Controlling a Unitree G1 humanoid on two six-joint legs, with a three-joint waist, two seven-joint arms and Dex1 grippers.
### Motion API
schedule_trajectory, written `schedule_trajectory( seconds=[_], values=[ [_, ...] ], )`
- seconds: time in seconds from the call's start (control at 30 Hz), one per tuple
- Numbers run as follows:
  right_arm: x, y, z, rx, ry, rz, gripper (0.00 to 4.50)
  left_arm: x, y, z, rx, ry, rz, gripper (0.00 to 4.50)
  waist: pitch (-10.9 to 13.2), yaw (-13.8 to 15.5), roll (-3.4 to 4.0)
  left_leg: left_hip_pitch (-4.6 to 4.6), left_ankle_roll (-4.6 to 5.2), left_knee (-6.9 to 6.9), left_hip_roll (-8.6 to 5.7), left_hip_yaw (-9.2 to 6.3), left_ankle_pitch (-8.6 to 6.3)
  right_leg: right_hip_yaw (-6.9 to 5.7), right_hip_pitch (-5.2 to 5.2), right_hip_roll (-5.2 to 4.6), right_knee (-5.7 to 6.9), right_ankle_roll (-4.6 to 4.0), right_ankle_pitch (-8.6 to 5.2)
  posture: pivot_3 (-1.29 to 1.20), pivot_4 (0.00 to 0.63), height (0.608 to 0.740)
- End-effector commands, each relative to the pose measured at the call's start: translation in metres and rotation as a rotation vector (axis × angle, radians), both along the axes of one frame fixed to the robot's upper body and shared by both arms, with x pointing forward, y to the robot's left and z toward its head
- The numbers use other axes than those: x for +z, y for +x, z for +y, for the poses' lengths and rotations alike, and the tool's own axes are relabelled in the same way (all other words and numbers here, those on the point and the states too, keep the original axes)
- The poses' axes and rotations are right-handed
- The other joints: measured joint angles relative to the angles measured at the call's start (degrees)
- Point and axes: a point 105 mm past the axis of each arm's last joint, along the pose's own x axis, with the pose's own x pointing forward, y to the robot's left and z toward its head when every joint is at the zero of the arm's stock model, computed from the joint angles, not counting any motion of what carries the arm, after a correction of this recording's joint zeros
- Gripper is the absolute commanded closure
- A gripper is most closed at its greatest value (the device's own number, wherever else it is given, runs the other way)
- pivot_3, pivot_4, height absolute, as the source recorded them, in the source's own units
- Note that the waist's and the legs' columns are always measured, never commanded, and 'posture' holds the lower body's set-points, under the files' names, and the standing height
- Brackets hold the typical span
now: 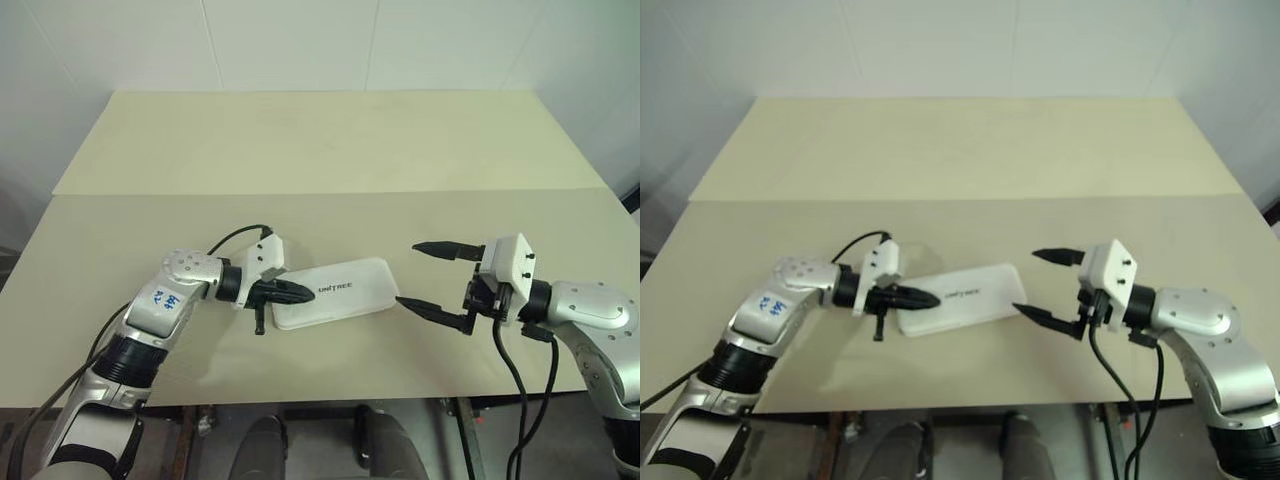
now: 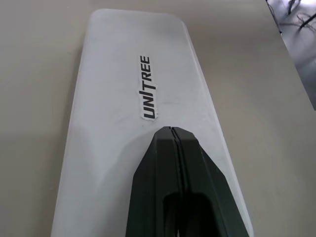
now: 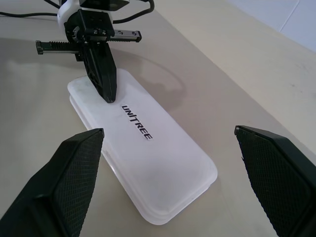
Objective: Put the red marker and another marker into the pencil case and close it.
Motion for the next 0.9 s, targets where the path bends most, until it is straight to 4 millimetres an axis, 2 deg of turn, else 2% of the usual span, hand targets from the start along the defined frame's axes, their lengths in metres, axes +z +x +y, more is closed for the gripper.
schedule_trajectory(
  seconds=[0.03, 0.1, 0.2, 0.27, 0.3, 0.4, 0.53, 0.73, 0.77, 0.9],
  values=[
    [0.005, 0.001, 0.0, 0.016, 0.01, -0.026, 0.0, 0.028, -0.01, 0.009, -0.024, -0.093, -0.054, 4.47, 0.0, -0.2, -0.01, -0.01, 0.0, -0.02, 0.0, 0.0, 0.0, 0.0, -0.03, 0.01, 0.01, 0.0, 0.0, 0.0, 0.15, 0.74],
    [0.005, 0.003, -0.001, 0.018, 0.011, -0.022, 0.0, 0.04, -0.017, 0.018, -0.036, -0.14, -0.092, 4.47, 0.0, -0.3, -0.01, 0.0, 0.0, -0.11, 0.02, 0.01, 0.0, 0.01, -0.06, 0.01, 0.0, -0.02, -0.02, 0.0, 0.15, 0.74],
    [0.005, 0.008, -0.012, -0.032, 0.032, -0.025, 0.0, 0.064, -0.02, 0.041, 0.021, -0.257, -0.263, 4.47, 0.0, -0.1, -0.01, 0.0, 0.0, -0.19, 0.06, 0.01, -0.01, -0.01, -0.11, 0.03, 0.04, -0.05, -0.08, 0.0, 0.15, 0.74],
    [0.003, 0.008, -0.017, -0.044, 0.033, -0.016, 0.0, 0.066, -0.019, 0.055, 0.083, -0.28, -0.313, 4.47, 0.0, 0.0, -0.01, 0.0, 0.0, -0.18, 0.06, 0.02, -0.01, -0.01, -0.11, 0.03, 0.03, -0.05, -0.08, 0.0, 0.15, 0.74],
    [0.002, 0.008, -0.018, -0.042, 0.028, -0.012, 0.0, 0.064, -0.02, 0.059, 0.106, -0.281, -0.303, 4.3, 0.0, 0.0, -0.01, 0.0, 0.0, -0.17, 0.06, 0.03, -0.02, -0.01, -0.1, 0.02, 0.02, -0.04, -0.08, 0.0, 0.15, 0.74],
    [0.002, 0.008, -0.02, -0.035, 0.024, -0.015, 0.0, 0.056, -0.024, 0.07, 0.147, -0.282, -0.295, 3.58, 0.0, 0.0, -0.01, 0.01, 0.0, -0.13, 0.05, 0.09, -0.02, 0.02, -0.08, 0.01, 0.0, -0.02, -0.07, 0.0, 0.15, 0.74],
    [0.011, 0.008, -0.012, 0.014, 0.02, -0.052, 0.0, 0.044, -0.032, 0.076, 0.144, -0.257, -0.277, 2.21, 0.0, -0.1, -0.01, 0.01, -0.01, -0.11, 0.06, 0.1, -0.02, 0.03, -0.09, 0.01, 0.0, -0.02, -0.06, 0.0, 0.15, 0.74],
    [0.019, 0.012, -0.016, 0.026, -0.001, -0.072, 0.0, 0.05, -0.024, 0.071, 0.147, -0.271, -0.32, 0.26, 0.0, 0.0, -0.01, 0.02, -0.01, -0.13, 0.07, 0.1, -0.02, 0.02, -0.08, 0.02, -0.02, -0.04, -0.05, 0.0, 0.15, 0.74],
    [0.02, 0.012, -0.017, 0.025, -0.002, -0.074, 0.0, 0.052, -0.022, 0.071, 0.146, -0.277, -0.324, 0.04, 0.0, 0.1, -0.01, 0.01, -0.01, -0.13, 0.07, 0.1, -0.02, 0.02, -0.09, 0.01, -0.03, -0.04, -0.05, 0.0, 0.15, 0.74],
    [0.02, 0.011, -0.022, 0.01, -0.019, -0.072, 0.0, 0.057, -0.017, 0.066, 0.122, -0.268, -0.358, 0.04, 0.0, 0.1, -0.01, -0.01, -0.01, -0.13, 0.06, 0.1, -0.02, 0.02, -0.09, 0.01, -0.03, -0.04, -0.05, 0.0, 0.15, 0.74]
  ],
)
